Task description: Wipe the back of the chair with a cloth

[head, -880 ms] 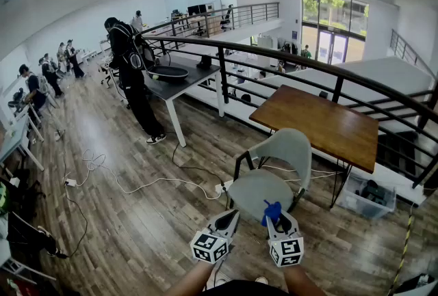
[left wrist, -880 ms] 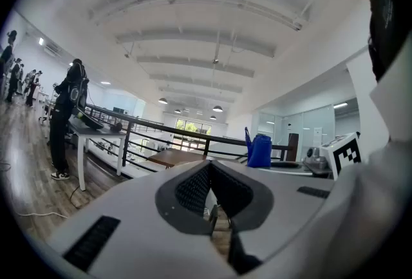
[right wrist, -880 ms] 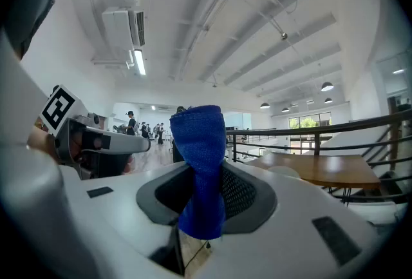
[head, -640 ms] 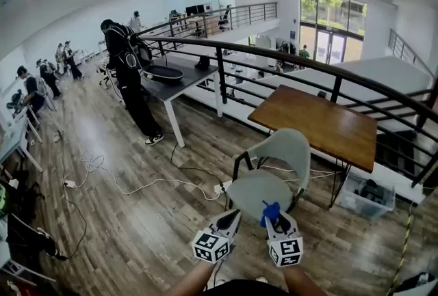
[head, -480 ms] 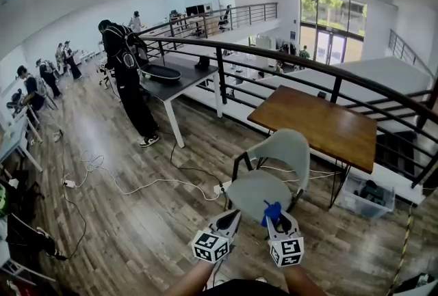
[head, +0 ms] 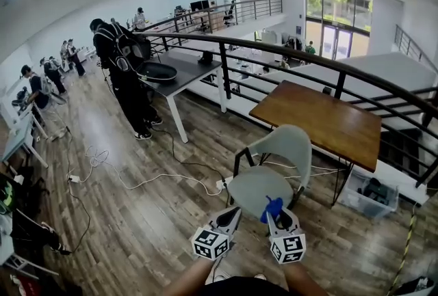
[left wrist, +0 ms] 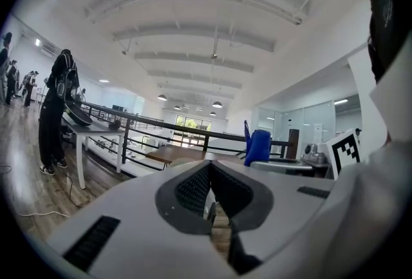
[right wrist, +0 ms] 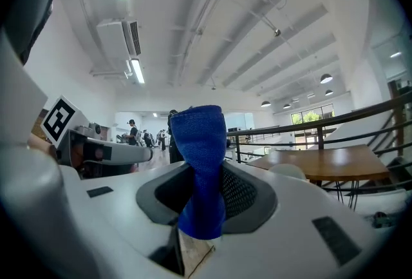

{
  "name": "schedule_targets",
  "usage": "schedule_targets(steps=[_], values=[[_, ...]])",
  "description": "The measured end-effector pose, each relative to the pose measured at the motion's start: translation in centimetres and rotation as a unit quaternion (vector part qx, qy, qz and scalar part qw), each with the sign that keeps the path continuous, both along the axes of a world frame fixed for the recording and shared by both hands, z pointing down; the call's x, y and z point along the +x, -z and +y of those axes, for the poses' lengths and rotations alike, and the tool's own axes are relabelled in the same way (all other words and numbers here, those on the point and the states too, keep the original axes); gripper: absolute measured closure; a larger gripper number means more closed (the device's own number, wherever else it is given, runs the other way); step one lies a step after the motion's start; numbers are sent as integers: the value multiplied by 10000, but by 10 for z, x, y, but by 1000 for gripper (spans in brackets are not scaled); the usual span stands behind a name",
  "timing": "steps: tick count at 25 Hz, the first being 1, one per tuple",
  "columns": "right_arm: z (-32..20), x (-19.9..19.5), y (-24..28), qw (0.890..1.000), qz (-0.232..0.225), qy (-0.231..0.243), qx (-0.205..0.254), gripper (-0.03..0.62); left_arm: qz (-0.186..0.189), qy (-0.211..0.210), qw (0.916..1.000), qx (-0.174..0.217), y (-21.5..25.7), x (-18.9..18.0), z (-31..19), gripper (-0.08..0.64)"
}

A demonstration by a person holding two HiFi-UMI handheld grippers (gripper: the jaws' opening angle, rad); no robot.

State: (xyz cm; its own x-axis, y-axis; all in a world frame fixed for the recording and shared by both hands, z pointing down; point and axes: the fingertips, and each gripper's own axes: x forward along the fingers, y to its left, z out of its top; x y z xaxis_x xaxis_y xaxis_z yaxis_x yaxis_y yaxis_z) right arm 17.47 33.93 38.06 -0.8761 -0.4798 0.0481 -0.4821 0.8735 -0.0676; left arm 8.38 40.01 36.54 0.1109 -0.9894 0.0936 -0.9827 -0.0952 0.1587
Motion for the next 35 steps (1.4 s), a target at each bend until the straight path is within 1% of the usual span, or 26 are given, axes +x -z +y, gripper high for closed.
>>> schedule_targets(steps=[2, 4, 8, 10, 13, 17, 19, 22, 26, 31, 35], values=[[0, 3, -2, 9999, 13, 130, -17, 476, -27, 65, 10000, -36, -2, 6, -1, 561], [0, 8, -4, 9998, 41, 169, 4, 476, -128, 111, 9998, -68, -4, 15, 0, 561], [-12, 20, -7, 9999, 82, -71, 106, 476, -296, 158, 9994, -75, -9, 35, 0, 561], [-13, 20, -7, 9999, 80, -74, 96, 476, -295, 246, 9992, -88, -10, 36, 1, 561], [-12, 13, -2, 9999, 49, -11, 129, 476, -249, 300, 9992, -47, -6, 27, 0, 561], [-21, -6, -7, 9999, 55, -43, 73, 476, -195, 327, 9992, -78, -11, 6, -10, 561], [-29, -19, -9, 9999, 70, -52, 72, 476, -241, 322, 9992, -31, -11, -7, -17, 561], [-40, -47, -7, 9999, 78, -18, 106, 476, -238, 325, 9992, 0, -8, -35, -28, 561], [-44, -92, -1, 9990, 241, 165, 334, 476, -205, 347, 9991, 104, 5, -78, -44, 561], [-55, -137, 2, 9988, 279, 208, 349, 476, -110, 319, 9993, 170, 11, -124, -62, 561], [-61, -165, 3, 9989, 277, 188, 313, 476, -78, 177, 9996, 211, 14, -147, -75, 561]])
